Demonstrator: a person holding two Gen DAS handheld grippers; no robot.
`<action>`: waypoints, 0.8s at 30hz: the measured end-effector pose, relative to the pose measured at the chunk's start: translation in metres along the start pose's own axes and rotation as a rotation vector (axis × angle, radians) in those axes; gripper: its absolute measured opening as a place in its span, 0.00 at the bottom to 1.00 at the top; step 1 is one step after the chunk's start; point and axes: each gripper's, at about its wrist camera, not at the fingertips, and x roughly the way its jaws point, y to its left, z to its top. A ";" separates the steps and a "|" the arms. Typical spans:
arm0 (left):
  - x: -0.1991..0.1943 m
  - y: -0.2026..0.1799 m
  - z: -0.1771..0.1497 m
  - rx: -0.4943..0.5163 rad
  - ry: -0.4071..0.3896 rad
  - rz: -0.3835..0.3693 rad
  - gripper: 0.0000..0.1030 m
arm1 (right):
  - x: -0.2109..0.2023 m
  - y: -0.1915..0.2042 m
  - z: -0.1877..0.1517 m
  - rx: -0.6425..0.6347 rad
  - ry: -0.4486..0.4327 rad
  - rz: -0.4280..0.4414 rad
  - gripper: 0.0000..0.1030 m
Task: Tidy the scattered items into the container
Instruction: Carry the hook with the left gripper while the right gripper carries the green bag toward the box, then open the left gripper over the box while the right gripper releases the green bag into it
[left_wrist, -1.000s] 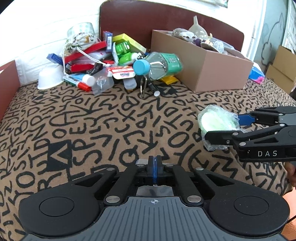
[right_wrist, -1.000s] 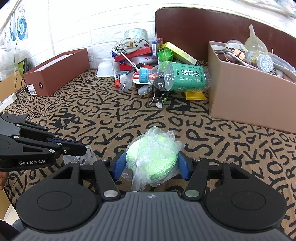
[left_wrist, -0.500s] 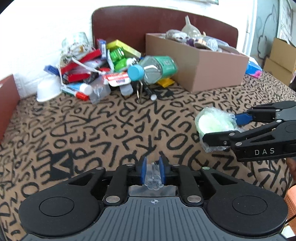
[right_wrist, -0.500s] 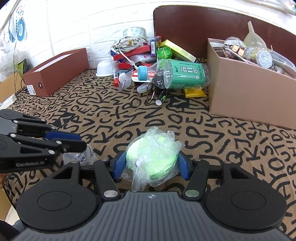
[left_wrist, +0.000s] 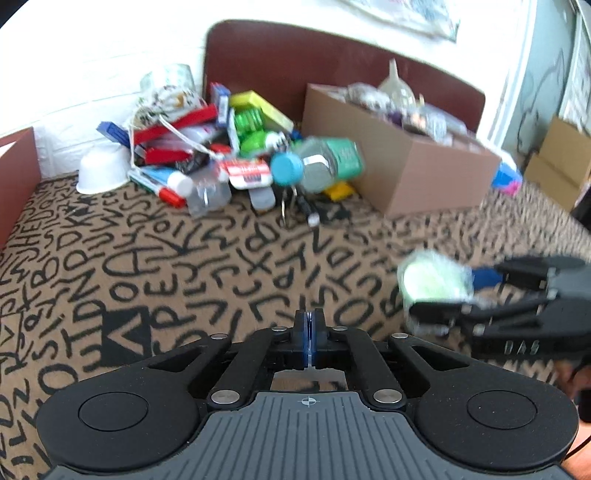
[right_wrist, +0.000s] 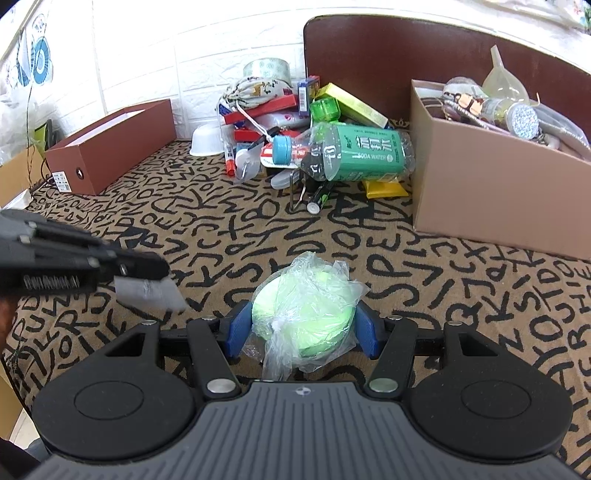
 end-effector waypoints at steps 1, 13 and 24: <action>-0.003 0.002 0.004 -0.012 -0.011 -0.005 0.00 | -0.001 0.000 0.001 -0.001 -0.004 0.000 0.61; -0.017 -0.020 0.072 0.061 -0.151 -0.056 0.00 | -0.029 -0.019 0.031 -0.012 -0.122 -0.037 0.61; 0.015 -0.083 0.164 0.089 -0.244 -0.179 0.00 | -0.072 -0.077 0.076 -0.009 -0.301 -0.215 0.61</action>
